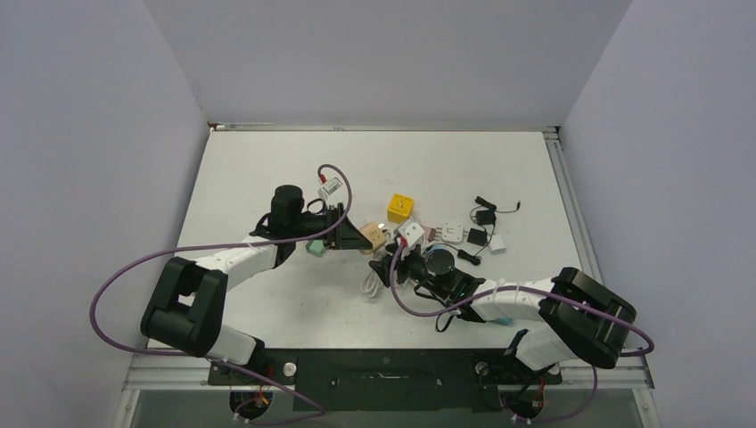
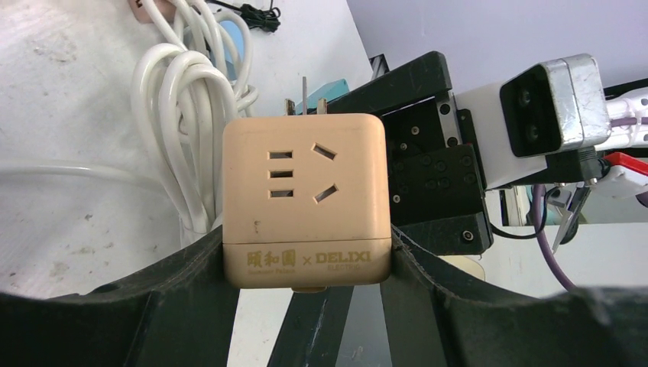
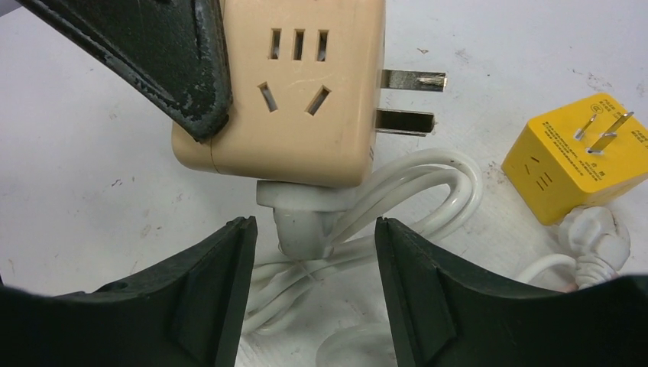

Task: Pull the plug off the socket
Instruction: Place the plug at the center of the board, then remove the plug from the socket.

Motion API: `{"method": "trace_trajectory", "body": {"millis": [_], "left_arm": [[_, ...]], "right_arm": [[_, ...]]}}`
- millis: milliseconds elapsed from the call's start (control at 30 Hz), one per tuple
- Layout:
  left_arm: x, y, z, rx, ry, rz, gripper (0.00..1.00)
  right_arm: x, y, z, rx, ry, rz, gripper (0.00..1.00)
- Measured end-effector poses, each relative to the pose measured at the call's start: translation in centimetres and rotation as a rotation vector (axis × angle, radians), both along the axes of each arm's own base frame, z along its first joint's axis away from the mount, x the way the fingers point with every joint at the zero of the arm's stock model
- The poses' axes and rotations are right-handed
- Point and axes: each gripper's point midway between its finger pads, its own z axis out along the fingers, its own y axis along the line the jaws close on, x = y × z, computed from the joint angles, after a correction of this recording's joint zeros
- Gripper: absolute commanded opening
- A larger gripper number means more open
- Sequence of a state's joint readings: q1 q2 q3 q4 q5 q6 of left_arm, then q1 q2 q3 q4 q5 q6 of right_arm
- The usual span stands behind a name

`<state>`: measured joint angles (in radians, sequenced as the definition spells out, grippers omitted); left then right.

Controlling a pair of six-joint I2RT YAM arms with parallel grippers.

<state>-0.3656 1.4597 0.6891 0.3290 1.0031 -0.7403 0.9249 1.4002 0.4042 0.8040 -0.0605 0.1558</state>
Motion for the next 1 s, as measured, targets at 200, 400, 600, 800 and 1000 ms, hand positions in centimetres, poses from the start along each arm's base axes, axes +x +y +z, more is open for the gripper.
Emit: {"method": "trace_trajectory", "body": {"millis": [200, 400, 600, 800, 1000], "left_arm": [[-0.4, -0.5, 0.0, -0.014, 0.017, -0.024, 0.0], [-0.4, -0.5, -0.1, -0.011, 0.021, -0.02, 0.22], [-0.6, -0.5, -0.5, 0.04, -0.004, -0.033, 0.6], [0.7, 0.8, 0.5, 0.144, -0.174, 0.041, 0.85], [2.3, 2.6, 2.7, 0.228, -0.379, 0.159, 0.86]], "right_arm": [[0.1, -0.1, -0.2, -0.018, -0.005, -0.001, 0.26], [-0.1, 0.0, -0.2, -0.02, -0.004, 0.003, 0.07], [-0.4, -0.1, -0.8, -0.042, 0.009, 0.009, 0.05], [-0.3, -0.7, -0.1, -0.045, 0.003, -0.017, 0.05], [0.0, -1.5, -0.7, -0.075, 0.02, -0.049, 0.05]]}}
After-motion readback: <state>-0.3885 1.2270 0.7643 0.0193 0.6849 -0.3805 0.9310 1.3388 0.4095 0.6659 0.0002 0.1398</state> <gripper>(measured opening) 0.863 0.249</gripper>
